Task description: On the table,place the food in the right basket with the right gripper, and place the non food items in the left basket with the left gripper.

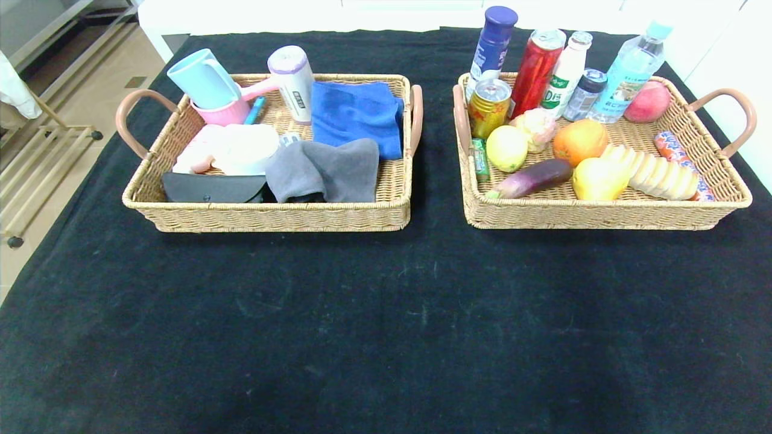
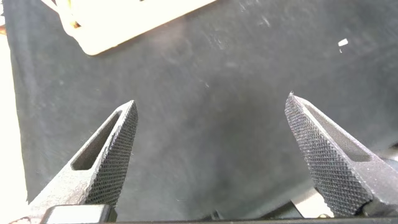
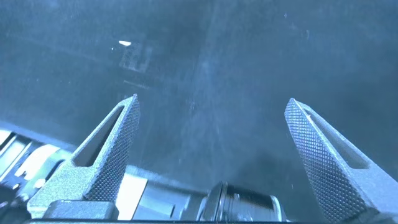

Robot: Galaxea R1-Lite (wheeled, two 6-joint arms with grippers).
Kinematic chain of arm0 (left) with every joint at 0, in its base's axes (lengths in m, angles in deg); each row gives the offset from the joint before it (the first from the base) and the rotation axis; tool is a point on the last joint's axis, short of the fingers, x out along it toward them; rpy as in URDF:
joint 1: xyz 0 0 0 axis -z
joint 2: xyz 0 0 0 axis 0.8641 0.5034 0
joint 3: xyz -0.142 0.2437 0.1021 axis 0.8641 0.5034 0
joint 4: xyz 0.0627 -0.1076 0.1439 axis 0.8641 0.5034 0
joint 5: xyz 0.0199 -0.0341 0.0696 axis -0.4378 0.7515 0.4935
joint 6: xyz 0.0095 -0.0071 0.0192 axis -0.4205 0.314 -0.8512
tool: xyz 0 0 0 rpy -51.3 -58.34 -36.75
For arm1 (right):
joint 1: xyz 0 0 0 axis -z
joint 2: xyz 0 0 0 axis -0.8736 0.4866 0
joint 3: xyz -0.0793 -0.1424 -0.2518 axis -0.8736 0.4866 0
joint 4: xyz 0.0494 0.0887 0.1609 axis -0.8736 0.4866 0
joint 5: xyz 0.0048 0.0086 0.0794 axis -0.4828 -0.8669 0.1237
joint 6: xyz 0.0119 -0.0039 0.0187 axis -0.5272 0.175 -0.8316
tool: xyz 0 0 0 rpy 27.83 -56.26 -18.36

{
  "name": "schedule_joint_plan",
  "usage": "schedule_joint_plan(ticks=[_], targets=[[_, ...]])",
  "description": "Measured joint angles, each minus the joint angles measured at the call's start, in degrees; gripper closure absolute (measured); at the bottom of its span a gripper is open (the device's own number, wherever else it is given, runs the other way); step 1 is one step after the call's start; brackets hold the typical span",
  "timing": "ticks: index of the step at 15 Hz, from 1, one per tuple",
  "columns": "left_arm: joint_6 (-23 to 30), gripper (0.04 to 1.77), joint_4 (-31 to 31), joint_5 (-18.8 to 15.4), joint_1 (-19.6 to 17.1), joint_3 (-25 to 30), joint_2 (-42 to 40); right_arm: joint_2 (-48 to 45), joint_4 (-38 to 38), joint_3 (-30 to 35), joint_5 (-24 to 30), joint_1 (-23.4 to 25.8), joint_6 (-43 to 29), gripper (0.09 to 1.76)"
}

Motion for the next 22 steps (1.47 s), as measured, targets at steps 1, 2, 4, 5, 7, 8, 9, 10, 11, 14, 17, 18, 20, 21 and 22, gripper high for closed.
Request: schedule_joint_plan(ticks=[1, 2, 4, 5, 7, 8, 9, 10, 11, 14, 17, 18, 20, 21, 22], targets=[[0.1, 0.09, 2.0, 0.3, 0.0, 1.6, -1.6, -1.8, -4.0, 3.0, 0.4, 0.0, 0.0, 0.15], [0.2, 0.09, 2.7, 1.1, 0.0, 2.4, -2.6, -3.4, -9.5, 6.5, 0.5, 0.0, -0.1, 0.15], [0.1, 0.09, 3.0, 4.0, -0.1, 5.1, -3.8, -5.9, -23.9, 15.7, -0.4, 0.0, -0.8, 0.15], [0.2, 0.09, 2.3, 6.2, -0.1, 7.4, -4.1, -6.7, -31.4, 21.1, -2.0, 0.0, -1.1, 0.15], [2.4, 0.09, -4.4, 9.4, -0.1, 13.3, -4.4, -7.9, -41.7, 30.1, -5.7, -0.1, -1.2, 0.15], [4.4, 0.09, -10.1, 10.7, -0.1, 17.2, -4.5, -8.6, -44.1, 33.5, -8.8, -0.1, -1.2, 0.15], [5.9, 0.09, -17.4, 12.6, -0.1, 22.4, -4.5, -9.4, -44.7, 35.8, -10.1, -0.2, -1.2, 0.15], [6.7, 0.09, -25.1, 14.6, -0.1, 27.9, -4.6, -10.1, -44.9, 37.8, -10.5, -0.2, -1.2, 0.15], [7.3, 0.09, -33.3, 16.3, -0.1, 33.7, -4.6, -10.6, -45.3, 39.7, -11.1, -0.3, -1.3, 0.15], [9.4, 0.09, -48.4, 19.6, -0.1, 47.3, -4.6, -11.4, -45.1, 41.9, -12.3, -0.4, -4.6, 0.15], [9.6, 0.09, -41.8, 18.5, -0.1, 49.6, -4.6, -11.6, -44.8, 42.2, -12.9, -0.4, -10.9, 0.15], [9.8, 0.09, -41.4, 18.5, -0.1, 49.5, -4.6, -11.6, -44.8, 42.2, -14.7, -0.4, -11.2, 0.15], [10.8, 0.09, -41.4, 18.6, -0.1, 49.5, -4.6, -11.6, -45.1, 42.4, -19.2, -0.4, -9.3, 0.15], [12.0, 0.09, -41.4, 18.8, -0.1, 49.5, -4.6, -11.6, -45.2, 42.7, -19.7, -0.4, -8.6, 0.15], [13.2, 0.09, -41.4, 19.0, -0.1, 49.5, -4.6, -11.6, -45.1, 43.0, -19.7, -0.4, -8.5, 0.15]])
